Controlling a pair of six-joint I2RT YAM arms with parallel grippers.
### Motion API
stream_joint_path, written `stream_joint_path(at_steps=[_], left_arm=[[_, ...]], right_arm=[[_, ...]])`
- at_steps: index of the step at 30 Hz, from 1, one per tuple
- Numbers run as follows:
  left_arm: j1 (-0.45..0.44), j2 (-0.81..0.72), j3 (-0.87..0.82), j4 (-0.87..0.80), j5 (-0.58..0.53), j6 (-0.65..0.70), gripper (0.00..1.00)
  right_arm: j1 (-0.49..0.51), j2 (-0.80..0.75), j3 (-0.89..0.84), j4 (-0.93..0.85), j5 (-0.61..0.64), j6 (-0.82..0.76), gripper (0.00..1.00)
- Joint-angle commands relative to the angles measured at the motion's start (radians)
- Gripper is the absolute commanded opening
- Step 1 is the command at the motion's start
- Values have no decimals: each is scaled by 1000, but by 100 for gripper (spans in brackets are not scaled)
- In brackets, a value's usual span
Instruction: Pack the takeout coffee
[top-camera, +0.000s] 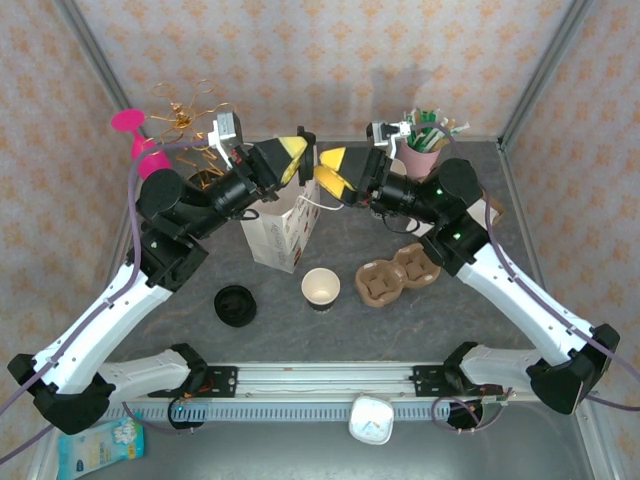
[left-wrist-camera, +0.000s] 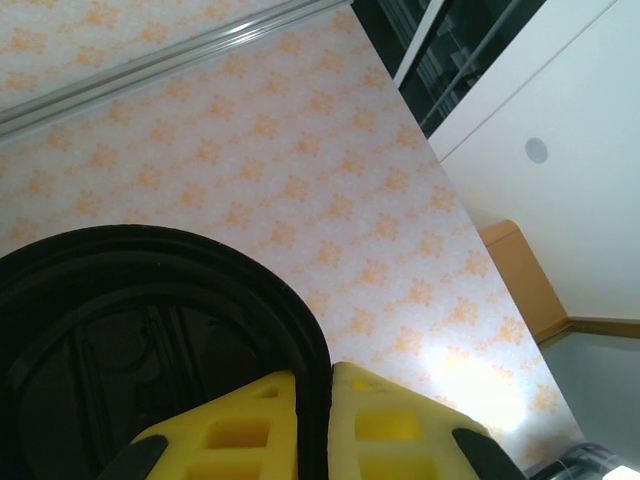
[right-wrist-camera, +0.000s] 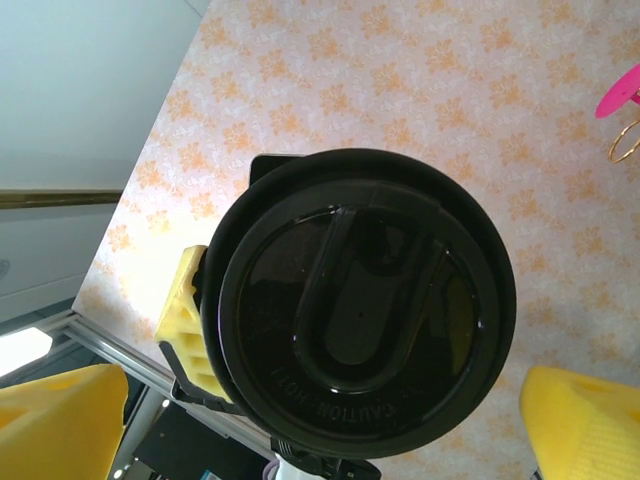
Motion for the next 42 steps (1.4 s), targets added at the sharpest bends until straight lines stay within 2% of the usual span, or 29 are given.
stream_joint_path(at_steps=[1,11,20,26,42], left_arm=[[6,-3,-9,65,16,-20,12],[6,15,-8,80,43,-30,12],[7,9,-7,61,39,-18,12],[6,6,-8,55,40,-16,12],[7,6,-5,42,39,-8,13]], right_arm=[[-7,14,42,33,-26,25,100],[-7,57,111,-32,-49,8,100],[-8,58,148,-113,-31,-34,93],[-10,75,159,-131,-38,-36,85],[-10,71,176,-183,-13,-87,77]])
